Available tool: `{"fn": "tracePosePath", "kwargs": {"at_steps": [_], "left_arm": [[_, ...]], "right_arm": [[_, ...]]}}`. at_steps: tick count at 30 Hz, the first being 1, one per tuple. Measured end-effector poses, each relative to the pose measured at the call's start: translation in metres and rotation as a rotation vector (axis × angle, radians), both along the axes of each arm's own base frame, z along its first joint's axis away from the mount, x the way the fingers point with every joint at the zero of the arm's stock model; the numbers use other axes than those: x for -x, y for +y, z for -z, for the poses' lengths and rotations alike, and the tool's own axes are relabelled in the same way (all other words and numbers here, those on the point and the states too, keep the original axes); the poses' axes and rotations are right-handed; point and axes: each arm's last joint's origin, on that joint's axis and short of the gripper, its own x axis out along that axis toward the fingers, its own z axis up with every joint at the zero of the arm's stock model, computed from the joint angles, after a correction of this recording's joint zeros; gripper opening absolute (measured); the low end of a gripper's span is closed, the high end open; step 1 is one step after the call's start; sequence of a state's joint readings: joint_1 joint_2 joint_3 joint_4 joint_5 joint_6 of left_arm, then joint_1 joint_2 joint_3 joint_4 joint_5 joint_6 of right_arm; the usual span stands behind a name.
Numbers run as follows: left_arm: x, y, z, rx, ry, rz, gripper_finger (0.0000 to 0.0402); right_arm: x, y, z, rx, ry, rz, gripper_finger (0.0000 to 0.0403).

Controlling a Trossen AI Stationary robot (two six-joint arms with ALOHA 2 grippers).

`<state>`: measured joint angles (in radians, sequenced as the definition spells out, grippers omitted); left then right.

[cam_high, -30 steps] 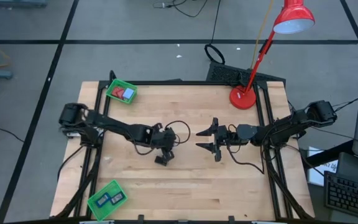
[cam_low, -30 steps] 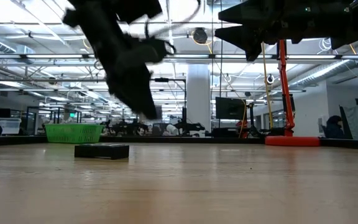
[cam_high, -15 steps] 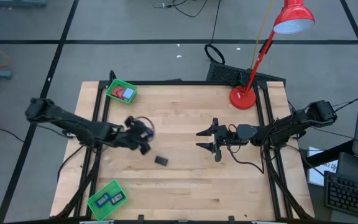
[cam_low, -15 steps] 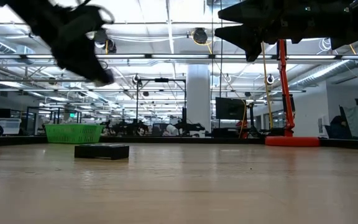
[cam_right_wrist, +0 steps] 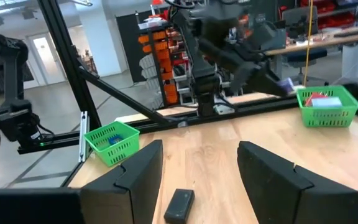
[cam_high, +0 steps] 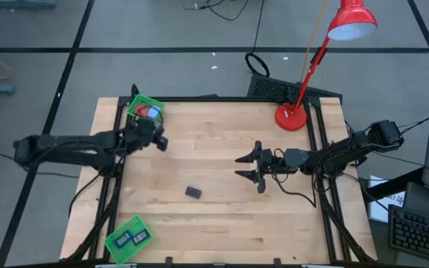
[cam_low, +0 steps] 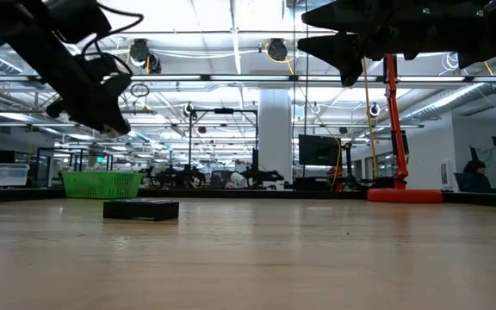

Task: Pick & Place Office items
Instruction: Put the blue charger adapter into the top green basket

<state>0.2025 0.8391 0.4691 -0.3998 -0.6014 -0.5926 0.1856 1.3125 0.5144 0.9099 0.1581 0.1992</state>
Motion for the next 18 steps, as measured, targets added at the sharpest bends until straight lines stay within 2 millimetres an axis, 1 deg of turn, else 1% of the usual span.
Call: {"fn": "tracePosePath", "kwargs": {"at_steps": [4,10,14,18], "left_arm": [[0.008,0.025,-0.003,0.022,0.005,-0.096,0.0136],[0.032,0.061,-0.002,0.055,0.015,-0.276,0.0136],[0.046,0.080,-0.002,0.098,-0.036,-0.352,0.0136],[0.055,0.094,-0.002,0.115,-0.090,-0.403,0.0136]], "right_arm": [[0.000,-0.001,-0.003,0.029,-0.036,0.007,0.0196],[0.000,-0.002,-0.005,0.036,-0.050,0.013,0.0196],[0.000,-0.002,-0.001,0.037,-0.016,0.007,0.0196],[0.000,-0.002,-0.001,0.037,-0.015,0.008,0.0196]]}}
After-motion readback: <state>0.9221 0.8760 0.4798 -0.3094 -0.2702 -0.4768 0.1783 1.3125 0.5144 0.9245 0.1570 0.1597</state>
